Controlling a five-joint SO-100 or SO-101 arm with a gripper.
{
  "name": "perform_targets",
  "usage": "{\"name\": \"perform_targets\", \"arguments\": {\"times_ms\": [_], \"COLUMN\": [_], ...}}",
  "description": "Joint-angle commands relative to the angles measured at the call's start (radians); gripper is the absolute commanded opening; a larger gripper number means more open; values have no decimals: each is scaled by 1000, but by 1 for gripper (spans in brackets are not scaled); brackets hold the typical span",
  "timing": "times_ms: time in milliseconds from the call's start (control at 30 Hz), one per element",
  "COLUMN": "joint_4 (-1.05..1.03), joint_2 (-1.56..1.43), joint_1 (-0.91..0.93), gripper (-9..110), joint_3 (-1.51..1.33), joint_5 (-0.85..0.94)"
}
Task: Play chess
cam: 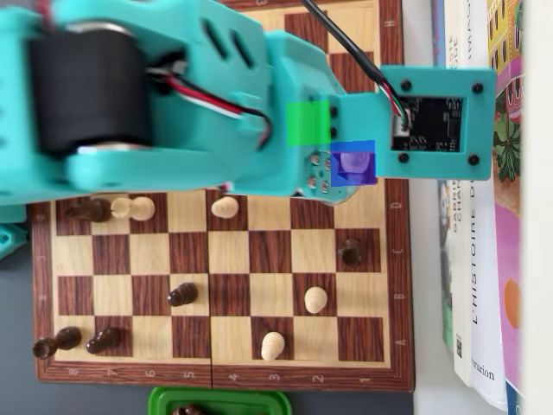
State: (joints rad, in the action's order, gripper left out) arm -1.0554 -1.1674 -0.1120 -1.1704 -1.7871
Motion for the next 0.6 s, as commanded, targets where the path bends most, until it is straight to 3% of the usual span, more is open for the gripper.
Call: {"name": "perform_targets", "arguments": {"times_ms": [0, 567], "joint_4": [9, 41], "joint_2": [-12, 8], "joint_1": [9, 11], "gripper": [18, 17], "joint_3": [51, 49], "joint_5": [-8, -9]}}
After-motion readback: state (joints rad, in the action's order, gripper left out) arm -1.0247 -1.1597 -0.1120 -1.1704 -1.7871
